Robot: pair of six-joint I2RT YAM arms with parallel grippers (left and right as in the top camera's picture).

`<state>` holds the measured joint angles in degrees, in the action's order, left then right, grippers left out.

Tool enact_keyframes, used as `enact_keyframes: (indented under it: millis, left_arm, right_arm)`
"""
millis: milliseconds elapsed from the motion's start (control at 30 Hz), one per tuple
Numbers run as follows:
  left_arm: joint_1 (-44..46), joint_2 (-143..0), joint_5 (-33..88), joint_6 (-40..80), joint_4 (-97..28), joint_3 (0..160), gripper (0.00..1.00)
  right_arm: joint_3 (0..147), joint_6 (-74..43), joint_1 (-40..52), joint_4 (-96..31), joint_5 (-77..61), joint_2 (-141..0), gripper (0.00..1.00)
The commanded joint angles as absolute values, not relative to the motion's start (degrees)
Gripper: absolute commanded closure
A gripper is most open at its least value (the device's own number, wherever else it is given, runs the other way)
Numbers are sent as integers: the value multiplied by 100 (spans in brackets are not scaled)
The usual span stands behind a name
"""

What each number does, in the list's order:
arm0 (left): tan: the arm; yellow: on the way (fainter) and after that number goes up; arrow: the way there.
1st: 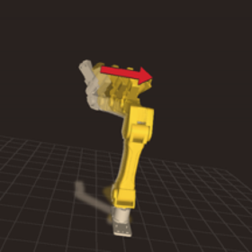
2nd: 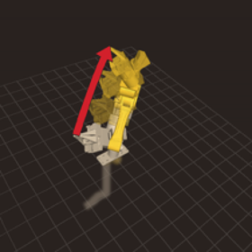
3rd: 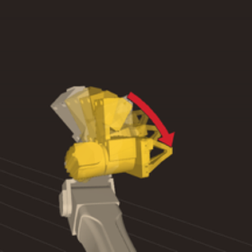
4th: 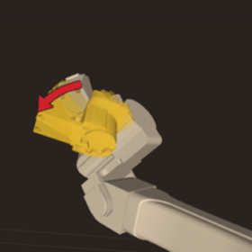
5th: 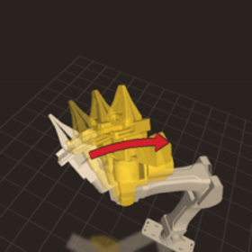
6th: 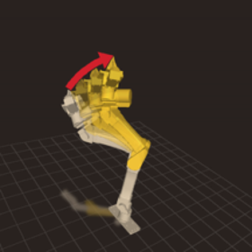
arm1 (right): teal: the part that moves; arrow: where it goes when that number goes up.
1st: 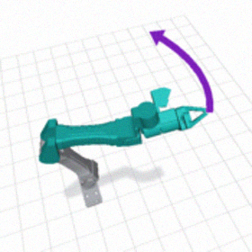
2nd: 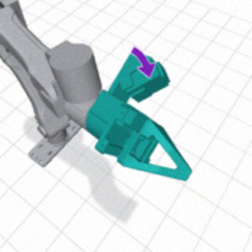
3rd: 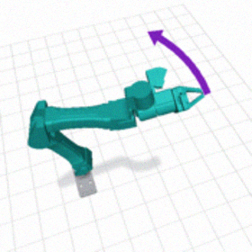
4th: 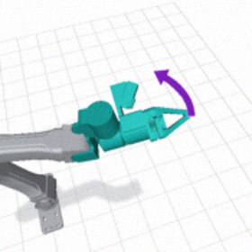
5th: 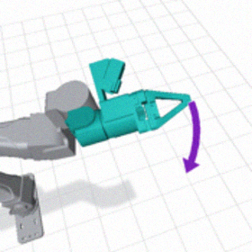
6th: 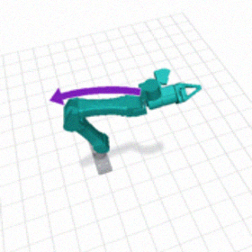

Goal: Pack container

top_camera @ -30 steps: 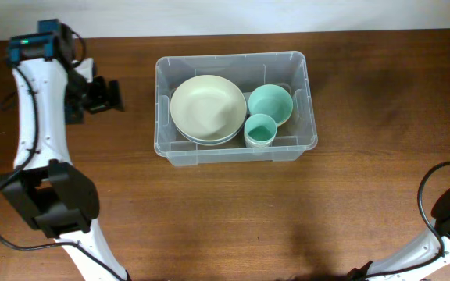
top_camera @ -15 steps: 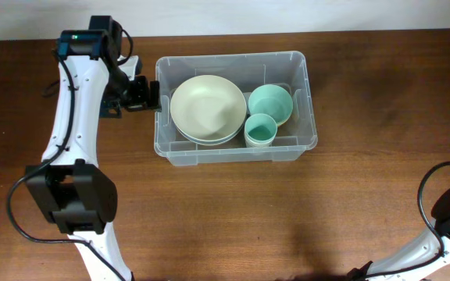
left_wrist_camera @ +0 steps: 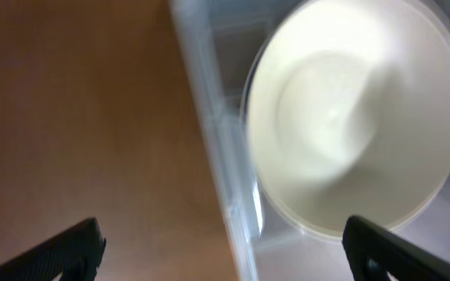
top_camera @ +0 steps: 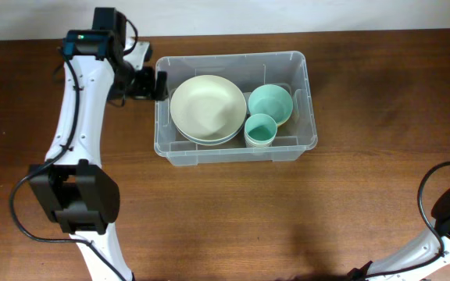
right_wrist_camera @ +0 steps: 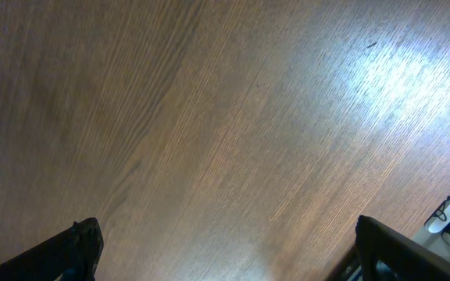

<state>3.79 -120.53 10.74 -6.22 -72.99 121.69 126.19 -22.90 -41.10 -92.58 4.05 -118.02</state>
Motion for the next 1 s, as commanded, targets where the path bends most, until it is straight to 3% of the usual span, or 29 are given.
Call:
enact_keyframes:
  millis: [0, 200, 667, 967]
  left_arm:
    - [513, -11872, 1249, -1212, -6943, 12151, 0]
    - [633, -11271, 1269, -1531, -6241, 11780, 0]
    - [602, -7878, 1243, -1612, -947, 5948, 0]
    - [196, -6211, 1140, -950, 718, 3787, 0]
  right_arm:
    - [12591, -2292, -4091, -9253, 458, -11760, 1]
    - [12591, -2294, -4091, -9253, 458, -11760, 1]
    - [12591, -2292, -4091, -9253, 458, -11760, 1]
    - [12591, -2294, -4091, -9253, 458, -11760, 1]
